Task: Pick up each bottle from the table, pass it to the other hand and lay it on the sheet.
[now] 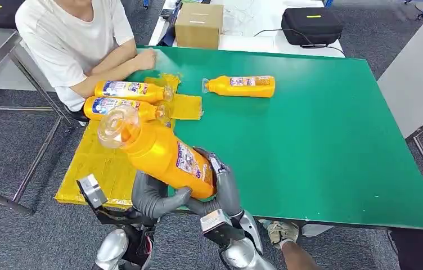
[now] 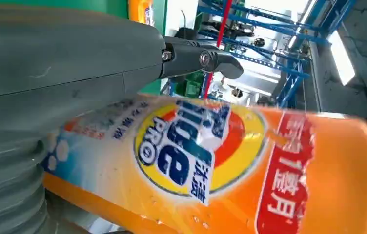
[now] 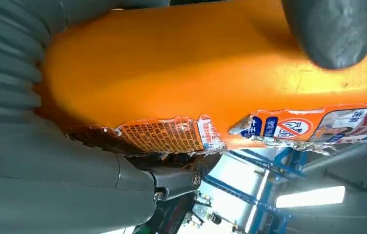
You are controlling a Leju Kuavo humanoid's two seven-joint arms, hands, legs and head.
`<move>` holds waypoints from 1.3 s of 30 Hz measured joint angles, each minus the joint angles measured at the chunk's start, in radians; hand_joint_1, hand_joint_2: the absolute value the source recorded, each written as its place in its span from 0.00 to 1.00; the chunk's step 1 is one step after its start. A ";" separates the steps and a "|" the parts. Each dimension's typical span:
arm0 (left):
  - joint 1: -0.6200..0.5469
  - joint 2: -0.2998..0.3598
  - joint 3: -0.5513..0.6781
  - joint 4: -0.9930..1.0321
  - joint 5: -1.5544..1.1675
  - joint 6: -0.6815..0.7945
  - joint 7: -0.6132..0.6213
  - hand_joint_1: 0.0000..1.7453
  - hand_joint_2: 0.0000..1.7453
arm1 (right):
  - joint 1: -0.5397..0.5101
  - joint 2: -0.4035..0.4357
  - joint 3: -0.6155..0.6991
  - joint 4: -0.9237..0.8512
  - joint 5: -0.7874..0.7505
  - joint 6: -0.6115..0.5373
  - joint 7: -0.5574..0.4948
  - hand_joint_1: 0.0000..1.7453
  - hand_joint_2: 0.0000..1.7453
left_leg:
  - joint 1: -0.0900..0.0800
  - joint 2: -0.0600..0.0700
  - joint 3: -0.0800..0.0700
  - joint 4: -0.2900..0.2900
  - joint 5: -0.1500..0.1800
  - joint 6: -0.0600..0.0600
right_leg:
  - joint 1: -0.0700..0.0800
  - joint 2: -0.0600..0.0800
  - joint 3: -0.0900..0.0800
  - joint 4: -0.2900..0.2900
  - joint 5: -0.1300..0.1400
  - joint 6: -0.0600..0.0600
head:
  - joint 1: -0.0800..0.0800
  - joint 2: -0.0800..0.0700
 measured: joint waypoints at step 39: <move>-0.026 -0.002 0.100 0.092 -0.119 0.029 0.018 1.00 1.00 | -0.089 0.000 0.038 0.198 0.106 0.172 0.173 0.00 0.00 | 0.000 0.000 0.000 0.000 0.000 0.000 | 0.000 0.000 0.000 0.000 0.000 0.000 | -0.001 0.000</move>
